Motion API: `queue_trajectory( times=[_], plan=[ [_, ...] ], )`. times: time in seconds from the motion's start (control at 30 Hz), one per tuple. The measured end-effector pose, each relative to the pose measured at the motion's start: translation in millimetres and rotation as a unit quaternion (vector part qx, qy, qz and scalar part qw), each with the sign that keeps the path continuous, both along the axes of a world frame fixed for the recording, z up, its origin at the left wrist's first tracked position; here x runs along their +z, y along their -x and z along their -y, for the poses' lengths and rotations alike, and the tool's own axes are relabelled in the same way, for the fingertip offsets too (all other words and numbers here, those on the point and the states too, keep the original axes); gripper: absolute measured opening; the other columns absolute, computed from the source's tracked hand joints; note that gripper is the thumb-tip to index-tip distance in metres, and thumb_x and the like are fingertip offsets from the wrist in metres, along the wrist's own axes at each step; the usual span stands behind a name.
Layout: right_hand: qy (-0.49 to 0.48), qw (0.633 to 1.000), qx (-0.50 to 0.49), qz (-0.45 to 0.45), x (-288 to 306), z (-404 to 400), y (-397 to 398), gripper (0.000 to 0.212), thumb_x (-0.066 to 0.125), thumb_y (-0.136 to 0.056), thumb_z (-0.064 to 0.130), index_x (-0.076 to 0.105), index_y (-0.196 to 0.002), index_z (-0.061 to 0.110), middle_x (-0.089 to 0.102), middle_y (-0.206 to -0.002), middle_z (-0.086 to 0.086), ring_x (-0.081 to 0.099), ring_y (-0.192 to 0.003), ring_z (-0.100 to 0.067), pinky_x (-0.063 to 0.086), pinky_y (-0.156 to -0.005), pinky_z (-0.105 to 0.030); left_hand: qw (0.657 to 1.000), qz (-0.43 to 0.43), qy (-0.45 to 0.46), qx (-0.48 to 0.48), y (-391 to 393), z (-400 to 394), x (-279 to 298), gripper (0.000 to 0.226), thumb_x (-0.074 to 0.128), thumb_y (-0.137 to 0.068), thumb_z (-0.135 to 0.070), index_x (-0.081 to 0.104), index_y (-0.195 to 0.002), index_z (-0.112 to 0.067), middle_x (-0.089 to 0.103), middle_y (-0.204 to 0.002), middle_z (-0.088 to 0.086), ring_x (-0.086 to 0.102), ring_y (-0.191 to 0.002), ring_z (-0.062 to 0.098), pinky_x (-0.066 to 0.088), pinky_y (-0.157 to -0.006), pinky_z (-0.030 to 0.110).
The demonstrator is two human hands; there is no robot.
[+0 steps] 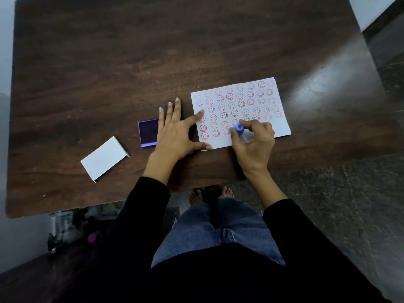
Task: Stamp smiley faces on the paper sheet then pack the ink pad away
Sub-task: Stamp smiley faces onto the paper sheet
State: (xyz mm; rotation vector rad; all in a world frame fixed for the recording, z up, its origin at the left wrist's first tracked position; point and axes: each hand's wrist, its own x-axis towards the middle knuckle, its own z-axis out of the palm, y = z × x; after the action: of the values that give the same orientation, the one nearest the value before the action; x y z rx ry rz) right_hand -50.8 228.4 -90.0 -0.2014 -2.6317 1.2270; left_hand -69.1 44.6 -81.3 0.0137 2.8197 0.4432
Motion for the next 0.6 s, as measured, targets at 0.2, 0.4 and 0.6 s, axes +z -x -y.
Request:
queue_trajectory(
  times=[0.2,0.4,0.6],
  plan=[
    [-0.040,0.999,0.017,0.015,5.0,1.2,0.5,0.023,0.075,-0.076,0.020,0.065,-0.091,0.005,0.069,-0.093,-0.012,0.056,-0.092,-0.030,0.039,-0.082,-0.037,1.000,-0.001,0.001,-0.002,-0.7,0.7,1.5,0.097,0.070,-0.060,-0.067,0.026,-0.142,-0.042,-0.005,-0.159,0.017,-0.007,-0.147,0.032,-0.013,-0.116,0.046],
    [0.281,0.940,-0.195,0.008,32.1,-10.5,12.9,0.022,0.080,-0.072,0.020,0.065,-0.088,0.018,0.070,-0.088,-0.006,0.063,-0.084,-0.016,0.055,-0.079,-0.037,1.000,0.001,0.003,-0.008,-2.3,0.9,4.1,0.097,0.067,-0.060,-0.069,0.025,-0.143,-0.041,-0.005,-0.158,0.018,-0.007,-0.147,0.032,-0.014,-0.115,0.048],
    [0.419,0.871,-0.253,-0.032,46.1,-28.3,40.3,0.017,0.078,-0.074,0.010,0.063,-0.083,0.012,0.071,-0.085,-0.016,0.066,-0.074,-0.013,0.050,-0.062,-0.014,1.000,-0.015,-0.016,0.005,-5.1,-0.3,11.3,0.091,0.061,-0.065,-0.070,0.024,-0.143,-0.041,0.002,-0.159,0.018,-0.001,-0.147,0.030,-0.014,-0.115,0.050]
  ],
)
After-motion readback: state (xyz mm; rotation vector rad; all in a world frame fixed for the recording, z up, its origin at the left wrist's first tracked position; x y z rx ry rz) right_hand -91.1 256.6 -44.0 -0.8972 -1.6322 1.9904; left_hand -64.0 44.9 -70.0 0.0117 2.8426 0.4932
